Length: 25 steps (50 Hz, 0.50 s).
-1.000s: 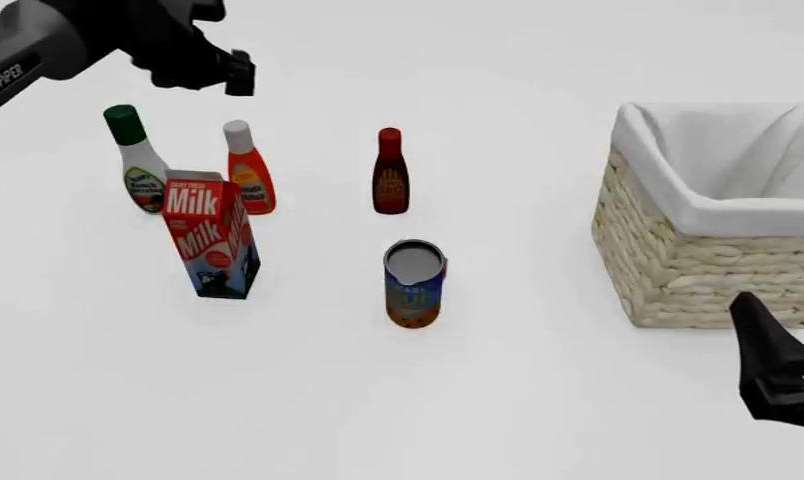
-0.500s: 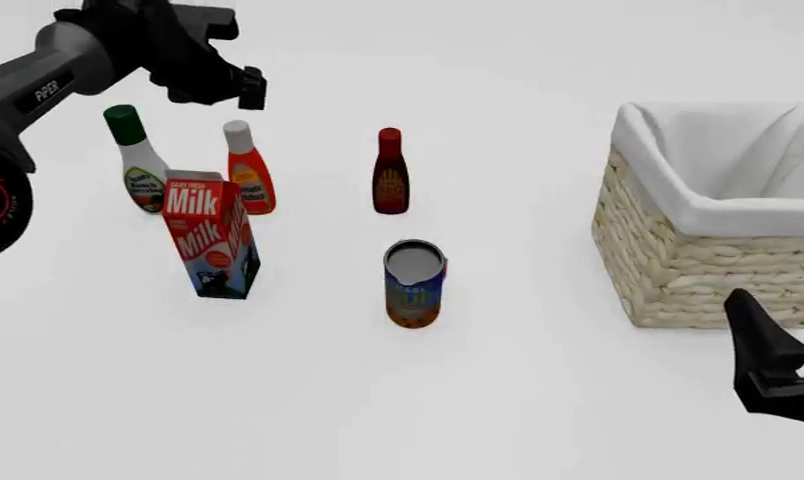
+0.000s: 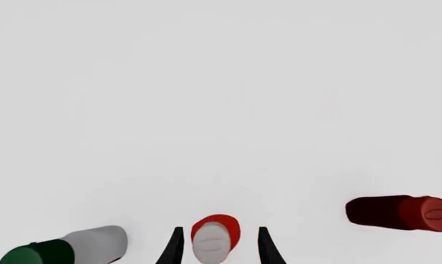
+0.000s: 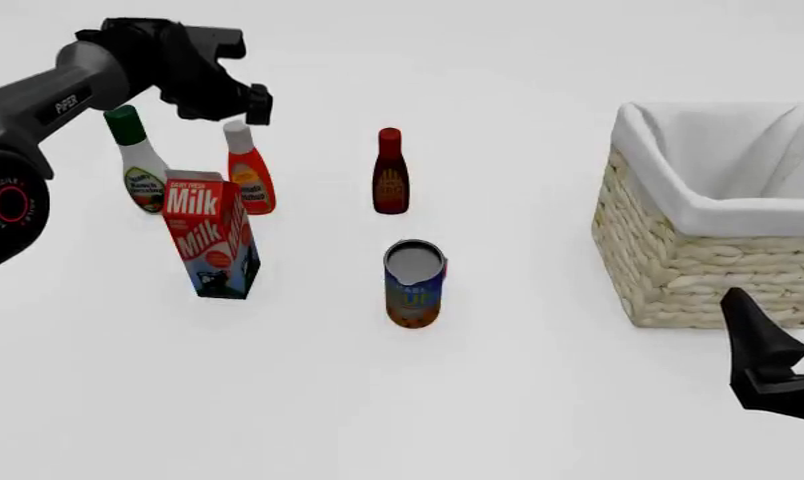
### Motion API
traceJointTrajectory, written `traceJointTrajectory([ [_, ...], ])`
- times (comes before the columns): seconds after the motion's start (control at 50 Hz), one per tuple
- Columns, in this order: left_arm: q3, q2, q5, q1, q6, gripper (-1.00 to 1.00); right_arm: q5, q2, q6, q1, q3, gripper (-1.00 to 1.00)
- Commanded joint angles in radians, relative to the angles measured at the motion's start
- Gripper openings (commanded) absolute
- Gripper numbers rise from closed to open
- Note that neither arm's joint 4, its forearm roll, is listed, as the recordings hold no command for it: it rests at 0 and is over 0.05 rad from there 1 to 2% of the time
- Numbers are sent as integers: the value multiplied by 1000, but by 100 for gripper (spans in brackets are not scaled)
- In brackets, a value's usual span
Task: Pick the ketchup and place it in the basket.
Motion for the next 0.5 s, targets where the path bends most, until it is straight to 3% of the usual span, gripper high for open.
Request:
traceJointTrajectory([
  [0.02,6,18,-11,4,-7,100,-11,15,-1,0,0,100],
  [0.48,43,19,-38,9,-12,100,-22,32,-3,1,0,100],
  [0.5,46,17,-40,12,-7,-100,-22,32,-4,1,0,100],
])
